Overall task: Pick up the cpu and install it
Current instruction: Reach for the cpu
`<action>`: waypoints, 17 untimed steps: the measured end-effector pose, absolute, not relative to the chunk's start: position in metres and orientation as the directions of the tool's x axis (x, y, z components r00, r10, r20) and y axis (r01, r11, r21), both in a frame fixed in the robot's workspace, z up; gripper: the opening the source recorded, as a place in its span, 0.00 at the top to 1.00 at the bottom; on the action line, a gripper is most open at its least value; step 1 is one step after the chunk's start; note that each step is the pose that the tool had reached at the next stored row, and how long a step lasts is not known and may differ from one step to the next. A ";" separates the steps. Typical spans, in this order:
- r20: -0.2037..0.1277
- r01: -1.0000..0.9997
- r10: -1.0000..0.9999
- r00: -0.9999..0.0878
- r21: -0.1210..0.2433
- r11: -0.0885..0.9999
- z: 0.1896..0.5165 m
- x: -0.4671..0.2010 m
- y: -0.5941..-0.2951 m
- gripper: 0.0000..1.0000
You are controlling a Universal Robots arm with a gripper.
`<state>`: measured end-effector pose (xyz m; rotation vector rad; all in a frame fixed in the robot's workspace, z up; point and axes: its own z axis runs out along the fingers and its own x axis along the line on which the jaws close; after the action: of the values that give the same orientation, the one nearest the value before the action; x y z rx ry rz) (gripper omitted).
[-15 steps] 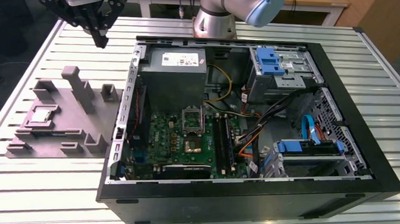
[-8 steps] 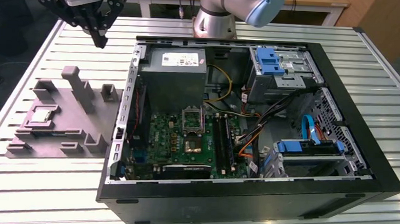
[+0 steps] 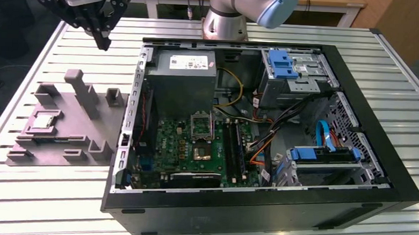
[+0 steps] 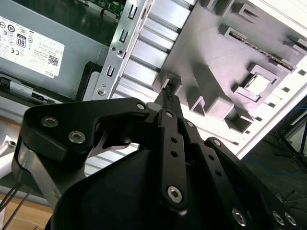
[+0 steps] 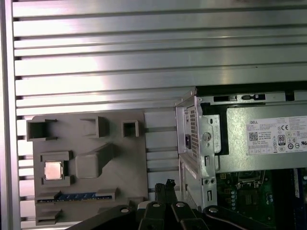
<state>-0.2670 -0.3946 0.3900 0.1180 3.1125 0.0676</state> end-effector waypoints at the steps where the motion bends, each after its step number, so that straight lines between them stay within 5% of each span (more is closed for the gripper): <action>1: -0.025 0.075 0.076 -0.997 0.044 0.996 0.390 -0.268 -0.395 0.89; 17: -0.024 0.075 0.076 -0.997 0.044 0.996 0.390 -0.274 -0.395 0.89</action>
<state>-0.2739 -0.3946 0.3899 0.1180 3.1126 0.0676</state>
